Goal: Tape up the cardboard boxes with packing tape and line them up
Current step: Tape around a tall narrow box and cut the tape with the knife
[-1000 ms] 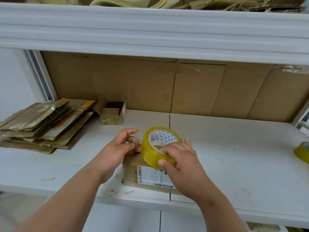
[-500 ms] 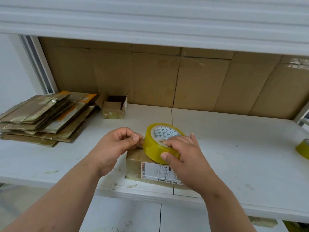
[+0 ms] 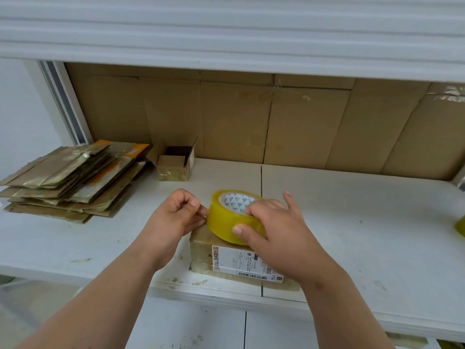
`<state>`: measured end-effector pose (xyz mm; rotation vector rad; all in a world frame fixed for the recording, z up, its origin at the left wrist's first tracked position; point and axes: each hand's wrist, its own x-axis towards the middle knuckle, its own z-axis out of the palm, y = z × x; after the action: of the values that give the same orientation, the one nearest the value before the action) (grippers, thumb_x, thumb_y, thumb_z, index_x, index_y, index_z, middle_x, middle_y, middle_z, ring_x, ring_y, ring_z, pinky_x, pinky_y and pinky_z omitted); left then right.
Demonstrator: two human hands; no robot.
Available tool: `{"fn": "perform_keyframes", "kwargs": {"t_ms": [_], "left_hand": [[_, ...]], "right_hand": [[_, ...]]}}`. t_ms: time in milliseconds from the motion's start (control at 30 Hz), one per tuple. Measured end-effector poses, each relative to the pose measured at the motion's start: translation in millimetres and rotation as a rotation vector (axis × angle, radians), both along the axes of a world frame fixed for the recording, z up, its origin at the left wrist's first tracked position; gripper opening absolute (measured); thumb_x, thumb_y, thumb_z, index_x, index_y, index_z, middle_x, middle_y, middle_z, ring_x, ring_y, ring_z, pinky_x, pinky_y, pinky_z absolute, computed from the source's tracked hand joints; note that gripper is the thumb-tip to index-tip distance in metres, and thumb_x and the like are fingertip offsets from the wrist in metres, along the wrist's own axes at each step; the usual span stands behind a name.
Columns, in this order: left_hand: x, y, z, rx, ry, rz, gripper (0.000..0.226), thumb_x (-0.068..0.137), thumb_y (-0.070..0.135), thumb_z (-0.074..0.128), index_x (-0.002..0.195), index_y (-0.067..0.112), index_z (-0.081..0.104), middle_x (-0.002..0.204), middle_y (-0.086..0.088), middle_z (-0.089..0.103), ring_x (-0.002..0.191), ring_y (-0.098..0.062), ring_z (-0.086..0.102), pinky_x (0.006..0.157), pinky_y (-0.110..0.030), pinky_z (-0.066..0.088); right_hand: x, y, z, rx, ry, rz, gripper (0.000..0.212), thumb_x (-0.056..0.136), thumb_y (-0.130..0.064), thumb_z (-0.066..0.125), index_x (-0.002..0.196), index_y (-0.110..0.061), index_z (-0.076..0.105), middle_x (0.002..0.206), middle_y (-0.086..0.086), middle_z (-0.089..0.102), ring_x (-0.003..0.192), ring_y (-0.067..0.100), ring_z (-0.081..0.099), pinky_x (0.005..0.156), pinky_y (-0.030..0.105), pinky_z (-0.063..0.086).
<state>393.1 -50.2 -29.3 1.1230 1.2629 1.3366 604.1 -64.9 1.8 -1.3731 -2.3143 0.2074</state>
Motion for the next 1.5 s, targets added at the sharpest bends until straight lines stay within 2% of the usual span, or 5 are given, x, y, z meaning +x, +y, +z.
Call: {"fn": "perform_keyframes", "kwargs": {"t_ms": [167, 367, 733, 1133, 1500], "left_hand": [[3, 0, 3, -0.010, -0.086, 0.081, 0.022, 0.106, 0.015, 0.042, 0.086, 0.011, 0.050, 0.071, -0.003, 0.065, 0.071, -0.015, 0.069, 0.074, -0.028, 0.056], [0, 1, 5, -0.065, -0.144, 0.139, 0.019, 0.106, 0.012, 0.041, 0.090, 0.007, 0.051, 0.072, -0.007, 0.060, 0.080, -0.026, 0.074, 0.073, -0.031, 0.060], [4, 5, 5, -0.105, -0.276, 0.226, 0.022, 0.104, 0.004, 0.040, 0.085, 0.012, 0.047, 0.067, -0.007, 0.046, 0.064, -0.024, 0.060, 0.065, -0.032, 0.060], [15, 7, 0, -0.101, -0.186, 0.310, 0.021, 0.104, 0.006, 0.043, 0.085, 0.011, 0.050, 0.066, -0.007, 0.044, 0.052, -0.016, 0.063, 0.096, -0.044, 0.053], [12, 12, 1, -0.122, -0.301, 0.324, 0.020, 0.102, -0.002, 0.039, 0.088, 0.009, 0.048, 0.066, -0.007, 0.040, 0.055, -0.017, 0.044, 0.078, -0.040, 0.057]], "right_hand": [[-5, 2, 21, 0.020, 0.057, 0.013, 0.029, 0.091, -0.063, 0.050, 0.093, -0.034, 0.047, 0.081, -0.021, 0.041, 0.091, 0.006, 0.031, 0.096, 0.024, 0.022], [18, 5, 20, -0.127, 0.175, -0.042, 0.025, 0.084, -0.057, 0.062, 0.091, -0.034, 0.057, 0.086, -0.023, 0.054, 0.105, 0.015, 0.040, 0.085, 0.032, 0.040], [24, -3, 26, -0.195, 0.026, 0.078, 0.021, 0.097, -0.048, 0.050, 0.088, -0.029, 0.049, 0.081, -0.013, 0.049, 0.083, -0.010, 0.034, 0.095, 0.025, 0.020], [35, 5, 19, -0.207, 0.325, 0.054, 0.032, 0.077, -0.068, 0.053, 0.083, -0.037, 0.058, 0.075, -0.012, 0.060, 0.095, 0.019, 0.052, 0.065, 0.029, 0.040], [78, -4, 38, -0.223, 0.506, -0.006, 0.013, 0.086, -0.040, 0.072, 0.086, -0.027, 0.070, 0.083, -0.004, 0.070, 0.077, 0.013, 0.065, 0.065, 0.034, 0.054]]}}
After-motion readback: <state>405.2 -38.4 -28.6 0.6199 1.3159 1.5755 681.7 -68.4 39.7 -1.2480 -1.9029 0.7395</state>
